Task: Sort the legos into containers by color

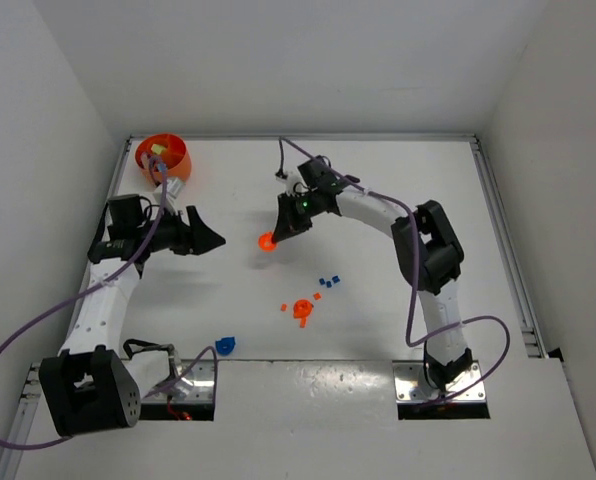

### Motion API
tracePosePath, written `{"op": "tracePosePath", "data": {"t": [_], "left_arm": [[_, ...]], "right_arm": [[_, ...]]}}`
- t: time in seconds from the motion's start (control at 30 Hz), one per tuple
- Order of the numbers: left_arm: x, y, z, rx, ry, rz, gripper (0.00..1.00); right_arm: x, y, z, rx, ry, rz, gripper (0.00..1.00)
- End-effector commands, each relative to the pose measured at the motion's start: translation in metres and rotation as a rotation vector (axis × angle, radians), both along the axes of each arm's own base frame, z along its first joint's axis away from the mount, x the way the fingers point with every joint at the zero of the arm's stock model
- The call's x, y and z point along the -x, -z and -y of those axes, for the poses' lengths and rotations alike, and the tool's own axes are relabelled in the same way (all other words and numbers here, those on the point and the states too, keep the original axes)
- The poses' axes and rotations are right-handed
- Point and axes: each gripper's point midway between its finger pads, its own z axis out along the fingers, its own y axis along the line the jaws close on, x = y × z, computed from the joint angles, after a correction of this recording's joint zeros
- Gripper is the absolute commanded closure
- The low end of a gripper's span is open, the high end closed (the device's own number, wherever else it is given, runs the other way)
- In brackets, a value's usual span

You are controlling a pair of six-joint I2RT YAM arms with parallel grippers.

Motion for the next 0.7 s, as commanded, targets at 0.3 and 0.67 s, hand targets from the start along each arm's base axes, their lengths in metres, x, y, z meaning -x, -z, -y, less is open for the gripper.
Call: {"op": "tracePosePath", "data": {"t": [0.3,0.67], "left_arm": [[-0.001,-0.015,0.046,0.086,0.153,-0.003,0.37],[-0.016,-0.011,0.053,0.086,0.158,-0.044,0.37]], "right_arm": [[-0.037,-0.122,-0.041,-0.195,0.038,0.234,1.00],[-0.009,-0.137,-0.053,-0.233,-0.018,0.234,1.00]]}}
